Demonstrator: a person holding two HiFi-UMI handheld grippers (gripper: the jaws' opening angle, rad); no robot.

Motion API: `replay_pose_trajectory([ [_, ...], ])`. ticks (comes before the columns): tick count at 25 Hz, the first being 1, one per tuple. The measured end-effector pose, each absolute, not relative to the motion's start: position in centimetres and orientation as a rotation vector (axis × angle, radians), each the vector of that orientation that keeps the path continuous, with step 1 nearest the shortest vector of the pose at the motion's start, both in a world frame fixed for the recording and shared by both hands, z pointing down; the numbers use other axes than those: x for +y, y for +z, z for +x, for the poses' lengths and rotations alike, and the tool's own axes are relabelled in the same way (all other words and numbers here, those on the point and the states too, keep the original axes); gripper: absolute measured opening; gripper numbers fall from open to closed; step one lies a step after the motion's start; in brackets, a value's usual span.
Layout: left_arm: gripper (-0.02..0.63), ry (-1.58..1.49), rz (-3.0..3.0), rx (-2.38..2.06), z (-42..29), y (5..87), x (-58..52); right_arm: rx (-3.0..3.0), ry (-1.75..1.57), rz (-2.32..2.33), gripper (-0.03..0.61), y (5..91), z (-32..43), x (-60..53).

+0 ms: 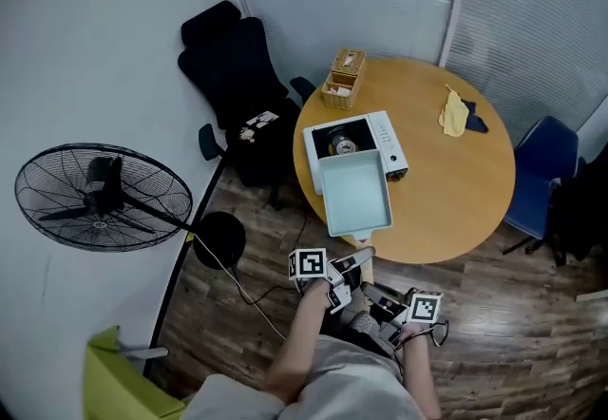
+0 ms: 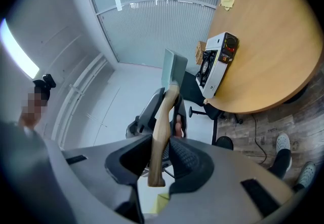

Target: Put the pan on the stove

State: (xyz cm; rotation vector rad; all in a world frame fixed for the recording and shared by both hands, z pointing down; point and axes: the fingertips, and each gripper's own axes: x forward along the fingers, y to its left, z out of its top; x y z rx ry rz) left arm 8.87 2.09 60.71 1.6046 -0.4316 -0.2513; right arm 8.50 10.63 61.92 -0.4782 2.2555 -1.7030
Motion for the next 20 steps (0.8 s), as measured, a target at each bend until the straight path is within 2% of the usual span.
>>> replay_pose_trajectory([
  [20, 0.144, -0.267, 1.611, -0.404, 5.7, 61.0, -13.2, 2.265, -1.629, -0.474, 0.114, 60.3, 4.4, -5.1],
])
